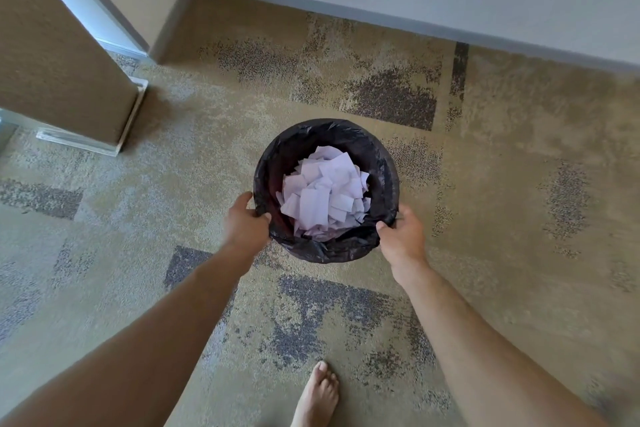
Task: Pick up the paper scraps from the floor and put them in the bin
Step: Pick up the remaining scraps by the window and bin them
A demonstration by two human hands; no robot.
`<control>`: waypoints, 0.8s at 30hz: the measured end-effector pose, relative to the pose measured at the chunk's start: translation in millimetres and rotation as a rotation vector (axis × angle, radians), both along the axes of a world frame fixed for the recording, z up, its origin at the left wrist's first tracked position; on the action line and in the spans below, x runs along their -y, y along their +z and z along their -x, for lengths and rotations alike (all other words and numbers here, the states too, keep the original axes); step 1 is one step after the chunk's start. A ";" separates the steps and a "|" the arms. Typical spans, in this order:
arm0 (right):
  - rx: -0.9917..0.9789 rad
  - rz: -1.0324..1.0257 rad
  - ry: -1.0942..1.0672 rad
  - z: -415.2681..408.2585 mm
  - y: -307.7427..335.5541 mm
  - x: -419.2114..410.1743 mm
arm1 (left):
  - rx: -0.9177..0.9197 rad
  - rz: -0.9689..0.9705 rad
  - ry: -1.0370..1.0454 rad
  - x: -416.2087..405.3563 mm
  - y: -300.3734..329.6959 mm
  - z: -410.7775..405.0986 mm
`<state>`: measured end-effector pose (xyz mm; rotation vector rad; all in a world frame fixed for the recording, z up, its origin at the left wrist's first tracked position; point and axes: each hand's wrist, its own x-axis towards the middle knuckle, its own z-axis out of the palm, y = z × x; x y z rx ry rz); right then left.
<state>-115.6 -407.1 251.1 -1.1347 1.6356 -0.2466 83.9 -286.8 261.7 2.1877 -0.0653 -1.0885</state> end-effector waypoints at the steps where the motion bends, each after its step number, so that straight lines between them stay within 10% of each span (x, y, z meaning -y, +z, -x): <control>1: 0.017 -0.009 -0.011 -0.5 0.1 2.0 | -0.019 0.009 0.007 1.0 -0.1 -2.7; 24: 0.097 0.088 0.256 -221.5 71.5 156.2 | -0.150 0.211 0.314 119.0 69.4 -214.2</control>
